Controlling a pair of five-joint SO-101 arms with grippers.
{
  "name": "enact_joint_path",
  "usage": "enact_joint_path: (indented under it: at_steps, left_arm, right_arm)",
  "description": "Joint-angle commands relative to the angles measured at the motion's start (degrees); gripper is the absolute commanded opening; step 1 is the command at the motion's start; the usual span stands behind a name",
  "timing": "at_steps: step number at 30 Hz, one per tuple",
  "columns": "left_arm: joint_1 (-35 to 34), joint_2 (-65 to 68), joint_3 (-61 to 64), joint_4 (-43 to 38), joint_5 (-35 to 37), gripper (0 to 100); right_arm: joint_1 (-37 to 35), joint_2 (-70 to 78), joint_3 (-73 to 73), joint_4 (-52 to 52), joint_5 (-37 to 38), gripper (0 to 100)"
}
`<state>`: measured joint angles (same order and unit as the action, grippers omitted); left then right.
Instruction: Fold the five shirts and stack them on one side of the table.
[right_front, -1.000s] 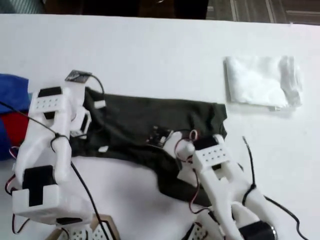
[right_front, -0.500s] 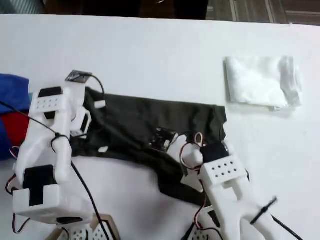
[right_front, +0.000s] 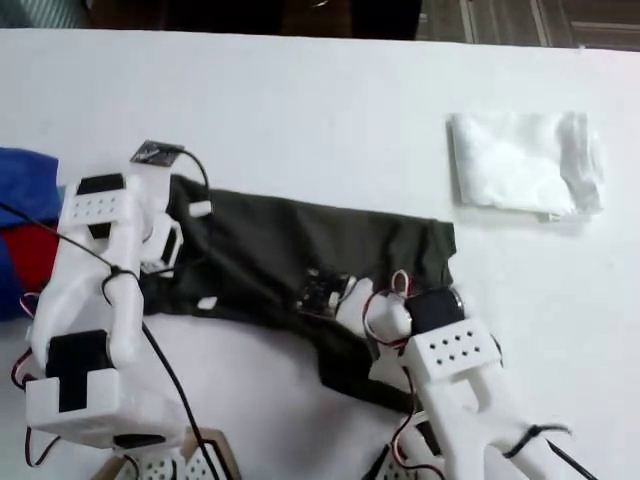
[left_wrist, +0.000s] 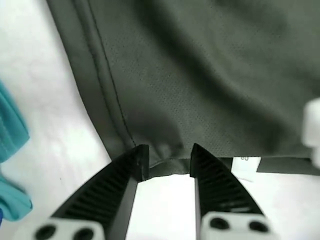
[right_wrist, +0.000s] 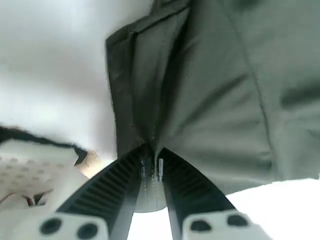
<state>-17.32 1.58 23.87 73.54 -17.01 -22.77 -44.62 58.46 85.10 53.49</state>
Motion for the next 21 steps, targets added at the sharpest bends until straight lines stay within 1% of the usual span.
enact_joint_path:
  at_steps: [1,4,6,11,13,18,21]
  left_arm:
    - [-0.18,-2.64,-0.75,-0.53,-0.18,16]
    - [-0.26,-2.64,-0.75,-0.53,-0.18,16]
    - [-0.35,-2.64,-0.57,-0.53,-0.18,16]
    - [-0.35,-2.64,-0.31,-0.53,-0.18,16]
    - [-0.35,-2.64,-0.31,-0.53,-0.18,16]
    - [-0.35,-2.64,-0.31,-0.53,-0.26,16]
    - [-0.35,-2.64,-0.31,-0.53,-0.26,16]
  right_arm:
    - [0.4,2.77,2.37,-3.21,2.37,1.8]
    - [0.48,5.23,3.96,-6.46,2.37,1.9]
    - [0.66,6.73,3.96,-7.6,2.37,5.0]
    - [0.57,7.43,2.64,-9.01,2.37,23.4]
    - [0.57,7.43,0.88,-8.22,2.37,28.3]
    - [0.84,7.43,-9.32,-1.54,2.37,29.3]
    - [4.18,7.78,-18.02,0.4,0.79,29.3]
